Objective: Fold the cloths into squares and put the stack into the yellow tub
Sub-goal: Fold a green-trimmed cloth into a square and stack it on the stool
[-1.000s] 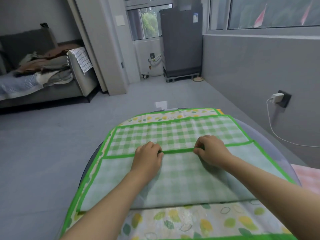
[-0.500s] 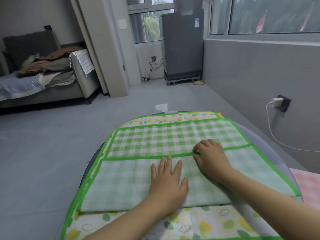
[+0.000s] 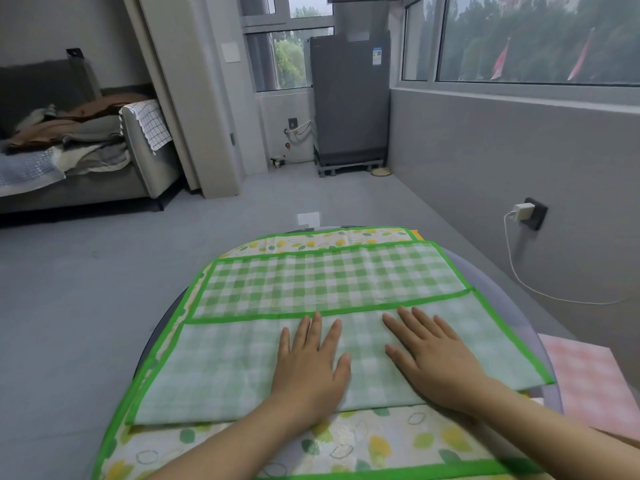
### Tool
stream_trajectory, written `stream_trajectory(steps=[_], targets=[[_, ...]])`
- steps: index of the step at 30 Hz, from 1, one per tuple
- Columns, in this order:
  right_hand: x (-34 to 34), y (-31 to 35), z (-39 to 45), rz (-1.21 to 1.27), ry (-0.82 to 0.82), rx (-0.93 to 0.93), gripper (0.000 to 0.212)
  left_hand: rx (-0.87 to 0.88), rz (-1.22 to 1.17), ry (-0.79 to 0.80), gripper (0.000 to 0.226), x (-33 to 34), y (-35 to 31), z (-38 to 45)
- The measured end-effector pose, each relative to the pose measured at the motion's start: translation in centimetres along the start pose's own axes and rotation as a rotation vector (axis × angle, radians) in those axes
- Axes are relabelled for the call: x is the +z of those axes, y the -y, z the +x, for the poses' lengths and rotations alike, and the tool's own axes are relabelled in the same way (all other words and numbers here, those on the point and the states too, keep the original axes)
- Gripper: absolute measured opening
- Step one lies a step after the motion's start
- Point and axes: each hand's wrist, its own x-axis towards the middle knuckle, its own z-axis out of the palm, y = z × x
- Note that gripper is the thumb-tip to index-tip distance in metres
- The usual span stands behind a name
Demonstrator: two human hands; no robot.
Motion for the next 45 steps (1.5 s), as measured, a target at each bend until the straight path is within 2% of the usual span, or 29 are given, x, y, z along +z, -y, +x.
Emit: stream_trajectory(steps=[2, 3, 10, 15, 16, 19, 22, 25, 31, 36, 40, 45], targets=[[-0.4, -1.5, 0.0, -0.019, 0.012, 0.068, 0.069, -0.001, -0.002, 0.0, 0.059, 0.0, 0.0, 0.0], [-0.5, -2.1, 0.1, -0.035, 0.012, 0.105, 0.061, 0.0, -0.001, 0.0, 0.058, 0.0, 0.0, 0.0], [-1.0, -3.7, 0.7, -0.062, -0.013, 0.223, 0.059, 0.003, -0.003, -0.002, 0.059, 0.1, 0.0, -0.1], [-0.7, 0.4, 1.4, 0.065, -0.031, 0.006, 0.055, 0.0, -0.001, -0.006, 0.059, 0.0, 0.0, 0.0], [-0.5, 1.6, 1.6, 0.084, -0.021, -0.044, 0.058, 0.0, -0.003, -0.005, 0.059, 0.1, 0.0, 0.0], [0.3, 3.9, 2.2, 0.074, -0.003, -0.146, 0.086, 0.001, -0.006, -0.006, 0.058, 0.2, 0.1, 0.1], [0.7, 4.2, 2.8, 0.028, 0.008, -0.169, 0.094, 0.028, -0.012, -0.014, 0.057, 0.1, 0.5, 0.1], [0.9, 4.0, 2.9, -0.007, 0.012, -0.175, 0.112, 0.056, -0.009, -0.028, 0.055, -0.3, 2.5, -0.3], [0.9, 3.9, 2.8, -0.009, 0.021, -0.164, 0.113, -0.141, 0.021, -0.068, 0.056, -1.3, 11.1, -1.8], [0.9, 4.0, 2.9, -0.027, 0.036, -0.163, 0.115, -0.172, 0.007, -0.056, 0.057, -1.6, 12.9, -2.4], [0.0, 4.4, 3.2, -0.045, 0.029, -0.179, 0.092, -0.165, -0.042, -0.068, 0.058, -1.9, 12.5, -2.3], [-1.3, 3.8, 5.6, -0.009, -0.052, -0.156, 0.057, -0.097, -0.252, -0.113, 0.052, -3.0, 11.3, 0.1]])
